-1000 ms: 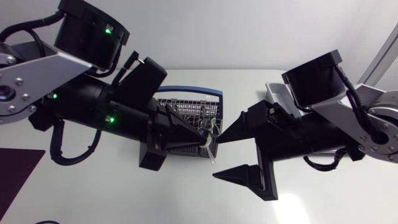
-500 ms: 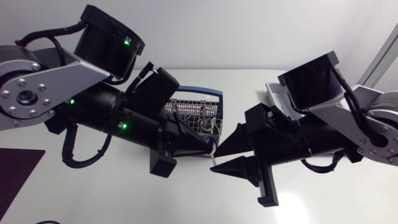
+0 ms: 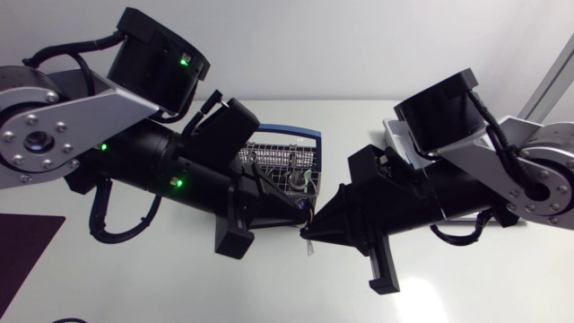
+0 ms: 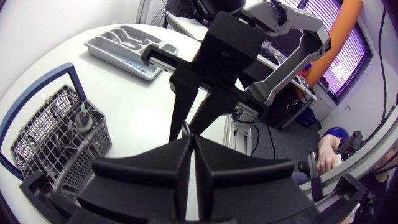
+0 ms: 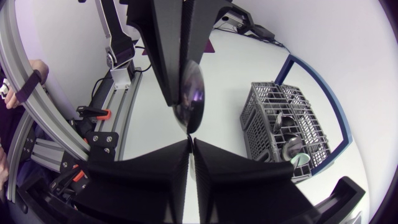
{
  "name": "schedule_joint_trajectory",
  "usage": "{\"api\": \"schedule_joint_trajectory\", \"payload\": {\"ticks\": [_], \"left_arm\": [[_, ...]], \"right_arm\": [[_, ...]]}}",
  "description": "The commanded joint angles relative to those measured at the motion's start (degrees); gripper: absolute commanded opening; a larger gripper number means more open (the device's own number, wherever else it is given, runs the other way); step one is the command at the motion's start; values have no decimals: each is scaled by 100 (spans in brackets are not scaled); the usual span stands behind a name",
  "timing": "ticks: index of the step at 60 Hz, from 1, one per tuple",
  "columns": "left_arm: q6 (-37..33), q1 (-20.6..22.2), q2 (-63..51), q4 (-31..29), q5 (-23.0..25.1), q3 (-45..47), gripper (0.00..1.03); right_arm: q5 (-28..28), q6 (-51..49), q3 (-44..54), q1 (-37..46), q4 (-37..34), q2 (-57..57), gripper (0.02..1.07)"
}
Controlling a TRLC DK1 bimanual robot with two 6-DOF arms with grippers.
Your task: Unload the cutlery basket into the drawer organizer.
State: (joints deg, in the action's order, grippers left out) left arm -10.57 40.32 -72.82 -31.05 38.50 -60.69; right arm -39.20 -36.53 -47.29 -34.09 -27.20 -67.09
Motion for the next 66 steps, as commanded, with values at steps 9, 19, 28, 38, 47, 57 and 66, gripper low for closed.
{"api": "schedule_joint_trajectory", "payload": {"ticks": [9, 19, 28, 38, 47, 57, 66], "left_arm": [[-103, -147, -22, -77, 8, -13, 20], [-95, -375, -101, -279, 0, -224, 56], [-24, -648, -215, -376, -326, -532, 72], [248, -657, -567, -446, -1565, -919, 72], [354, -604, -813, -631, -2259, -1182, 72], [468, -454, -1182, -771, -3103, -1464, 72], [503, -235, -1393, -780, -3622, -1569, 72]], "right_arm": [[-26, -47, -96, -54, -180, -155, 8], [44, -47, -61, -28, -189, -217, 8], [150, -82, -9, 78, -268, -226, 8], [255, -223, 0, 420, -444, -155, 8], [422, -460, 0, 877, -681, -23, 8], [624, -636, 35, 1246, -848, 144, 8], [659, -899, 53, 1616, -1042, 223, 8]]}}
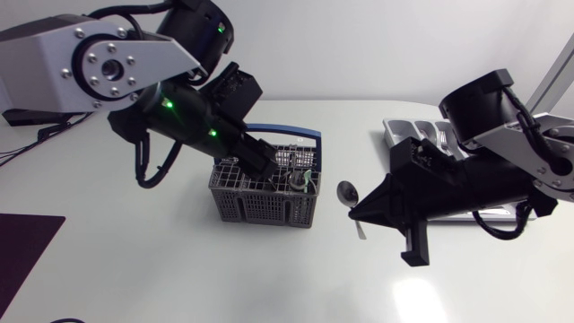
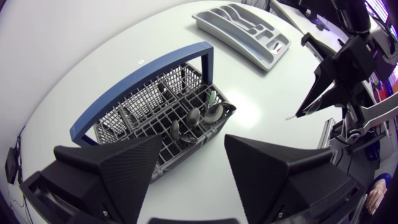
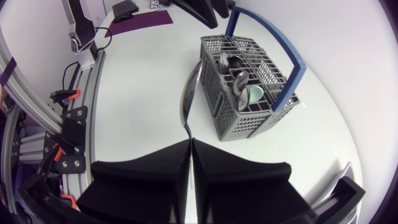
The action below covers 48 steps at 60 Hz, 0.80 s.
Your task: Unload the cutlery basket into the drawer organizer.
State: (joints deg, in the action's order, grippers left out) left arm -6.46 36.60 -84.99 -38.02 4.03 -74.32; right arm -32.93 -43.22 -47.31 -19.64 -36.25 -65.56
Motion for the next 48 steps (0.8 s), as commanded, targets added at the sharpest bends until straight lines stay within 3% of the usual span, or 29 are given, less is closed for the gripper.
{"api": "schedule_joint_trajectory", "payload": {"ticks": [1, 18, 27, 48], "left_arm": [[101, 172, -220, -74, -254, -232, 71], [145, 304, -694, -593, -887, -856, 71], [250, 374, -800, -619, -1221, -926, 71], [980, 453, -1063, -645, -1432, -1093, 71]], "right_arm": [[32, -257, 64, 224, -154, 78, 8], [507, -960, 249, 988, -242, 333, 8], [568, -1672, 257, 1788, -277, 307, 8], [735, -3333, 240, 3291, -225, -89, 8]]}}
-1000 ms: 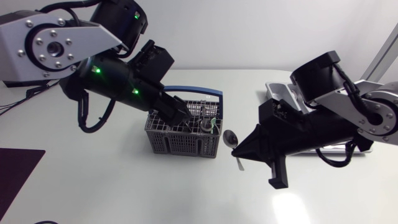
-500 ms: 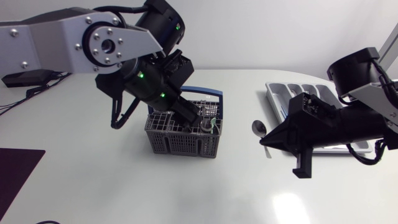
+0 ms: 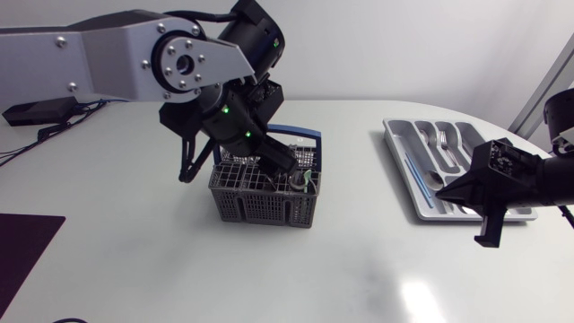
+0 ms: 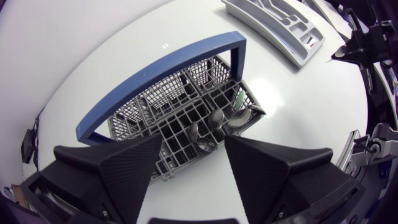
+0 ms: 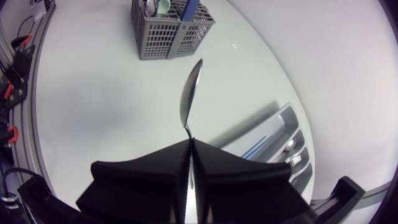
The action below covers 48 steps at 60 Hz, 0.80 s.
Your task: Unload the cutlery basket into the drawer organizer.
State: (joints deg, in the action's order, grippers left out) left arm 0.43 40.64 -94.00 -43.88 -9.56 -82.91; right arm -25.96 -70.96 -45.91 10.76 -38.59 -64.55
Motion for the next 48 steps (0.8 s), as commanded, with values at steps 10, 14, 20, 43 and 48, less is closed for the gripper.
{"api": "schedule_joint_trajectory", "payload": {"ticks": [10, 14, 20, 43, 48], "left_arm": [[564, 40, -251, -59, -72, -278, 71], [704, 40, -295, -51, -72, -304, 71], [854, 40, -330, -51, -81, -304, 71], [1328, -13, -453, -7, -107, -480, 71], [1372, -13, -479, -7, -125, -506, 71]], "right_arm": [[99, -1421, 82, 840, 238, -576, 8], [161, -1755, 30, 1112, 484, -866, 8], [170, -2247, -137, 1464, 607, -1270, 8], [363, -3135, -849, 2175, 1363, -2703, 8], [460, -3205, -972, 2219, 1539, -2922, 8]]}}
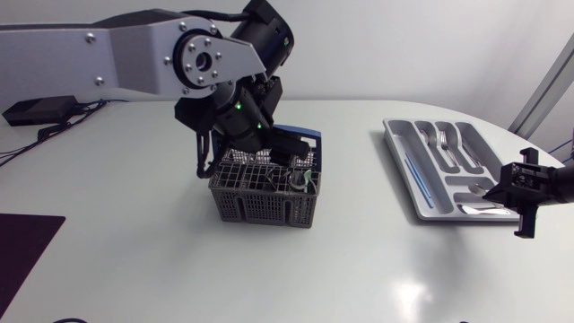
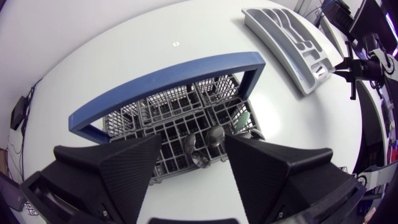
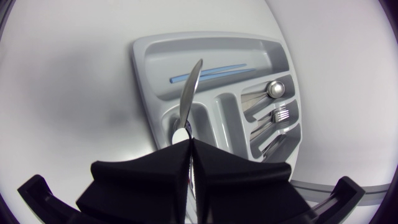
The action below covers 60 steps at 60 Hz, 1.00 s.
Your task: Unload the cutlery basket into the drawer organizer.
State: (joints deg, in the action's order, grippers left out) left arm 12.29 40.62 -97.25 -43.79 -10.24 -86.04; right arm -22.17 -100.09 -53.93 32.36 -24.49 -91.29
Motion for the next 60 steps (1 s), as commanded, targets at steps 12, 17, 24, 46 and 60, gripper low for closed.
{"api": "schedule_joint_trajectory", "payload": {"ticks": [12, 17, 24, 46, 60], "left_arm": [[247, -2, -224, 2, -215, -273, 71], [265, -2, -259, 2, -215, -308, 71], [273, 25, -312, -7, -242, -352, 71], [19, 121, -435, -42, -505, -387, 65], [-324, 165, -514, -218, -540, -414, 65]], "right_arm": [[310, -441, -504, 192, 357, -759, 8], [433, -485, -583, 245, 375, -909, 20], [583, -467, -583, 288, 375, -961, 77], [504, -300, -65, 245, 208, -170, 102], [389, -247, 313, 183, 111, 252, 102]]}}
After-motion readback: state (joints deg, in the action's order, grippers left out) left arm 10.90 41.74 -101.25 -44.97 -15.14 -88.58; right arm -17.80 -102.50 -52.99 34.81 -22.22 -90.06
